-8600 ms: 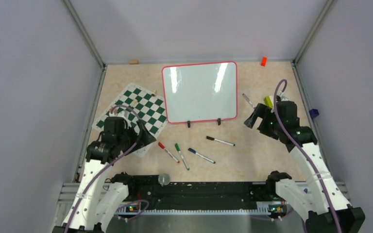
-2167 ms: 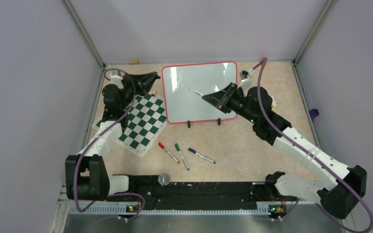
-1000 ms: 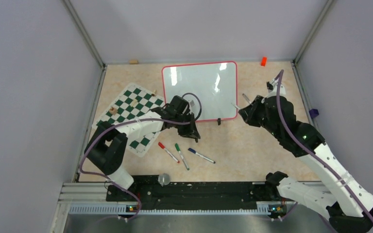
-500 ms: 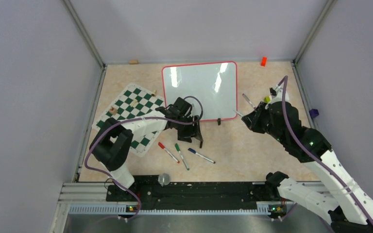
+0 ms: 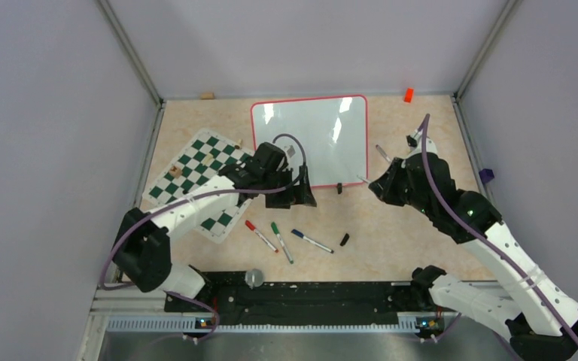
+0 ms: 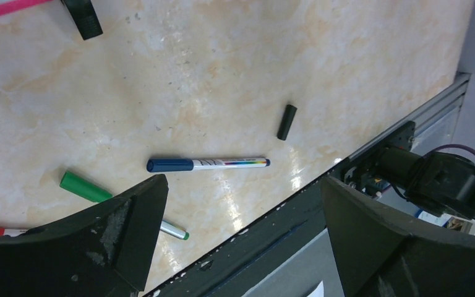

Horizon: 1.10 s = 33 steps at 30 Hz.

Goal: Write a sentence on the whiteboard
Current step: Hold the whiteboard on the whiteboard stand.

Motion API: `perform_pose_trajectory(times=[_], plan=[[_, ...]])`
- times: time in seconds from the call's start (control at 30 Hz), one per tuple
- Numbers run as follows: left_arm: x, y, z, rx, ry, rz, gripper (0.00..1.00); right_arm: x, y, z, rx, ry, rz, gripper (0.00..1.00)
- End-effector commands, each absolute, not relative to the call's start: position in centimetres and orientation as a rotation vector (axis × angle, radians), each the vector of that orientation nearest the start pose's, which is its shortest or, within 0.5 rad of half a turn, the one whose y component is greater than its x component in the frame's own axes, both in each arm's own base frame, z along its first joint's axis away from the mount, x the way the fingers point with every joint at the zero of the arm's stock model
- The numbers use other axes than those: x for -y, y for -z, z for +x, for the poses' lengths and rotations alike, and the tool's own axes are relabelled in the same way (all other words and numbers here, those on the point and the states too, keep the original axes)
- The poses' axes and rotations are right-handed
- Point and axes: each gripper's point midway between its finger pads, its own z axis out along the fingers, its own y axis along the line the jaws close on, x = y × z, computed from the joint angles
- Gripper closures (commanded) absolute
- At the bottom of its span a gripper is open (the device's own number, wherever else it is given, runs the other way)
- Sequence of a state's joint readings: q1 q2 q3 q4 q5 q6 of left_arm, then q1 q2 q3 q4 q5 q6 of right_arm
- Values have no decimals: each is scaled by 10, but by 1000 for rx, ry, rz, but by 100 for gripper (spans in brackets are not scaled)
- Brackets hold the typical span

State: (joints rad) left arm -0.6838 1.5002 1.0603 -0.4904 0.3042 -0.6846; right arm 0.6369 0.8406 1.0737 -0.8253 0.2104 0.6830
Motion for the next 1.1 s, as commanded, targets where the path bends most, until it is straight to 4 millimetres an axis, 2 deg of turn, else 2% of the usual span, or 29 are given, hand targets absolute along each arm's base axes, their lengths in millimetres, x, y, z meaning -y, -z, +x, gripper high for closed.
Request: perform_pose_trajectory(times=[0.0,0.1,0.3,0.4,0.53,0.6,0.77,0.93,1.07], plan=[[291,-174,242,-2531,930,153,1,-144,-264,214,-2183,-553,198,100],[285,-192,245,-2479,918,133,2,-141,-255,211,-2230,-517,211,100],[275,-212,254,-2382,897,50,3,-128,-229,205,-2385,-351,266,100],[270,-218,258,-2360,905,18,4,-105,-223,203,-2397,-196,418,100],[265,-218,259,-2374,911,-14,4,-80,-211,189,-2484,32,496,100],[262,-219,258,-2378,903,-26,5,-83,-207,186,-2555,78,463,100],[251,-220,260,-2356,866,-48,3,-97,-214,189,-2636,71,397,100],[226,-235,273,-2299,895,-179,1,-117,-229,207,-2531,-120,237,100],[191,-253,293,-2220,983,-279,2,-123,-250,219,-2391,-220,145,100]])
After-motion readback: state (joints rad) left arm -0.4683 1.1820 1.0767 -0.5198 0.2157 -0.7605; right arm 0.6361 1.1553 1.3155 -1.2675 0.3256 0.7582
